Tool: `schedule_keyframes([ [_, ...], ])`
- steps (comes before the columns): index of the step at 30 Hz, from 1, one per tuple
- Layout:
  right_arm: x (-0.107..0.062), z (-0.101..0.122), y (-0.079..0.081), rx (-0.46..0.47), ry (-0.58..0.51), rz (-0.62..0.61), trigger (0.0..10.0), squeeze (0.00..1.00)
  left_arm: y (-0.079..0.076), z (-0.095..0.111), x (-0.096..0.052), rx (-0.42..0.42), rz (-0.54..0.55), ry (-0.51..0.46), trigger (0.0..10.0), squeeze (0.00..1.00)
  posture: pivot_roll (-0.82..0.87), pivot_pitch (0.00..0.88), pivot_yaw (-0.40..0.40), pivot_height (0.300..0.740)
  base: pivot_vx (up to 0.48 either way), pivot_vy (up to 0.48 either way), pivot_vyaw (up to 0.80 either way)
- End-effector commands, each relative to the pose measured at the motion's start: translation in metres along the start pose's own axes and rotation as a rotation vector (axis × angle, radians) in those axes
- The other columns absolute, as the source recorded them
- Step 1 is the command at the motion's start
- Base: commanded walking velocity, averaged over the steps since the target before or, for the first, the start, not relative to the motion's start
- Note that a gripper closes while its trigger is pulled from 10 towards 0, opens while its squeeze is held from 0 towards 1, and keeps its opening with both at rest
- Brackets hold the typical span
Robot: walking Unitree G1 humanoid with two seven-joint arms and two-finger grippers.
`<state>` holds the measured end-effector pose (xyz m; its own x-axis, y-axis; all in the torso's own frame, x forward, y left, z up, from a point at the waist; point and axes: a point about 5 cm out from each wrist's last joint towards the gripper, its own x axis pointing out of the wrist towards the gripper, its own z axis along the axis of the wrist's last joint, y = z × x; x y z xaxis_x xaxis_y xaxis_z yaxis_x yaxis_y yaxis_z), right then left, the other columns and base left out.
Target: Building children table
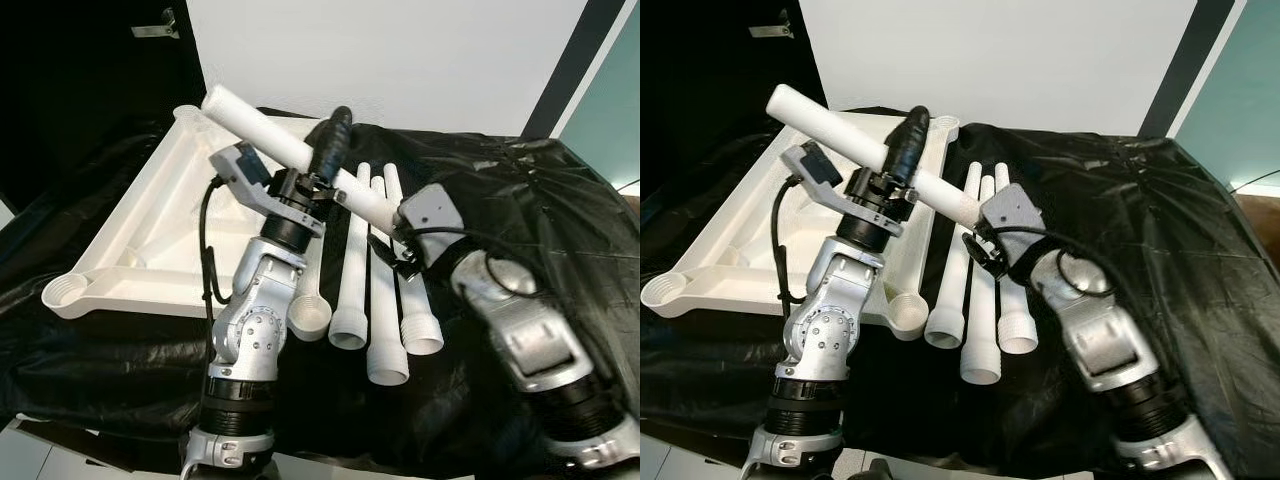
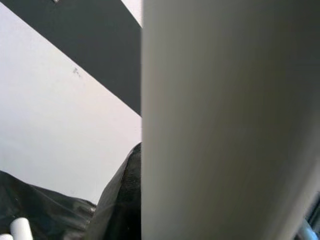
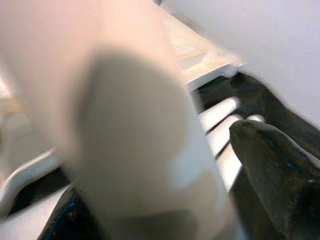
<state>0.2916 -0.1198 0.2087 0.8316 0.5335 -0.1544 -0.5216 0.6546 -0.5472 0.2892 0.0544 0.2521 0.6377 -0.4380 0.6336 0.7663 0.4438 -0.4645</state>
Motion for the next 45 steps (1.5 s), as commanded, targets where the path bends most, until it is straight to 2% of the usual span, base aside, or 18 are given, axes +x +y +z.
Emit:
schedule_keyframes([
  [1, -0.006, 0.001, 0.0, -0.004, 0.021, 0.071, 10.0, 0.0, -0.013, -0.006, 0.003, -0.022, -0.14, 0.021, 0.0, 0.0, 0.18, 0.0, -0.04, 0.74, 0.0, 0.0, 0.0],
  [3, -0.019, -0.008, -0.005, -0.031, 0.09, 0.129, 10.0, 0.0, -0.013, -0.005, 0.002, -0.015, -0.137, 0.019, 0.0, 0.0, 0.18, 0.0, -0.041, 0.74, 0.0, 0.0, 0.0],
  [4, -0.019, -0.008, -0.005, -0.031, 0.09, 0.129, 10.0, 0.0, -0.013, -0.005, 0.002, -0.015, -0.137, 0.019, 0.0, 0.0, 0.18, 0.0, -0.041, 0.74, 0.0, 0.0, 0.0],
  [8, -0.03, -0.026, -0.011, -0.045, 0.199, 0.164, 10.0, 0.0, -0.012, -0.004, 0.002, -0.009, -0.133, 0.017, 0.0, 0.0, 0.18, 0.0, -0.036, 0.74, 0.0, 0.0, 0.0],
  [15, -0.04, -0.03, -0.01, -0.04, 0.254, 0.197, 10.0, 0.0, -0.012, -0.003, 0.004, 0.001, -0.142, 0.021, 0.0, 0.0, 0.18, 0.0, -0.031, 0.74, 0.0, 0.0, 0.0],
  [16, -0.041, -0.03, -0.01, -0.035, 0.255, 0.199, 9.5, 0.0, -0.012, -0.003, 0.004, 0.001, -0.142, 0.021, 0.0, 0.0, 0.17, 0.0, -0.029, 0.74, 0.0, 0.0, 0.0],
  [17, -0.041, -0.03, -0.01, -0.034, 0.254, 0.19, 0.0, 0.0, -0.012, -0.003, 0.004, 0.001, -0.143, 0.022, 0.0, 0.0, 0.17, 0.0, -0.027, 0.74, 0.0, 0.0, 0.0],
  [28, -0.037, -0.019, -0.016, -0.04, 0.2, 0.139, 0.0, 0.0, -0.014, -0.004, 0.005, 0.008, -0.15, 0.023, 0.0, 0.0, 0.18, 0.0, -0.028, 0.74, 0.0, 0.0, 0.0],
  [29, -0.036, -0.018, -0.017, -0.036, 0.196, 0.13, 0.0, 0.0, -0.014, -0.003, 0.006, 0.012, -0.148, 0.023, 0.8, 0.0, 0.18, 0.0, -0.028, 0.74, 0.0, 0.0, 0.0],
  [30, -0.035, -0.018, -0.017, -0.033, 0.194, 0.124, 0.0, 0.0, -0.014, -0.003, 0.006, 0.015, -0.147, 0.024, 0.8, 0.0, 0.18, 0.0, -0.028, 0.74, 0.0, 0.0, 0.0],
  [31, -0.034, -0.016, -0.018, -0.026, 0.187, 0.115, 0.0, 0.0, -0.014, -0.004, 0.006, 0.014, -0.147, 0.032, 9.9, 0.0, 0.18, 0.0, -0.029, 0.74, 0.0, 0.0, 0.0],
  [33, -0.033, -0.016, -0.018, -0.022, 0.183, 0.109, 0.0, 0.0, -0.015, -0.004, 0.007, 0.011, -0.146, 0.038, 9.9, 0.0, 0.18, 0.0, -0.029, 0.74, 0.0, 0.0, 0.0],
  [38, -0.024, -0.012, -0.019, -0.03, 0.16, 0.005, 0.0, 0.0, -0.014, -0.003, 0.008, 0.023, -0.112, 0.037, 10.0, 0.0, 0.18, 0.0, -0.03, 0.74, 0.0, 0.0, 0.0],
  [39, -0.018, -0.013, -0.015, -0.029, 0.152, -0.053, 0.0, 0.0, -0.013, -0.002, 0.009, 0.027, -0.099, 0.03, 10.0, 0.07, 0.18, 0.0, -0.031, 0.74, 0.0, 0.0, 0.0],
  [40, -0.015, -0.014, -0.011, -0.027, 0.148, -0.089, 0.0, 0.0, -0.013, -0.001, 0.01, 0.028, -0.093, 0.025, 10.0, 0.07, 0.18, 0.0, -0.031, 0.74, 0.0, 0.0, 0.0],
  [41, -0.01, -0.016, -0.005, -0.02, 0.145, -0.142, 0.0, 0.0, -0.012, 0.001, 0.01, 0.027, -0.077, 0.007, 10.0, 1.0, 0.18, 0.0, -0.029, 0.74, 0.0, 0.0, 0.0],
  [42, -0.01, -0.016, -0.005, -0.02, 0.145, -0.142, 0.0, 0.0, -0.012, 0.001, 0.01, 0.027, -0.077, 0.007, 10.0, 1.0, 0.18, 0.0, -0.029, 0.74, 0.0, 0.0, 0.0],
  [45, -0.001, -0.027, 0.007, -0.01, 0.153, -0.244, 0.0, 0.0, -0.011, 0.004, 0.011, 0.035, -0.069, -0.004, 10.0, 1.0, 0.18, 0.0, -0.025, 0.74, 0.0, 0.0, 0.0],
])
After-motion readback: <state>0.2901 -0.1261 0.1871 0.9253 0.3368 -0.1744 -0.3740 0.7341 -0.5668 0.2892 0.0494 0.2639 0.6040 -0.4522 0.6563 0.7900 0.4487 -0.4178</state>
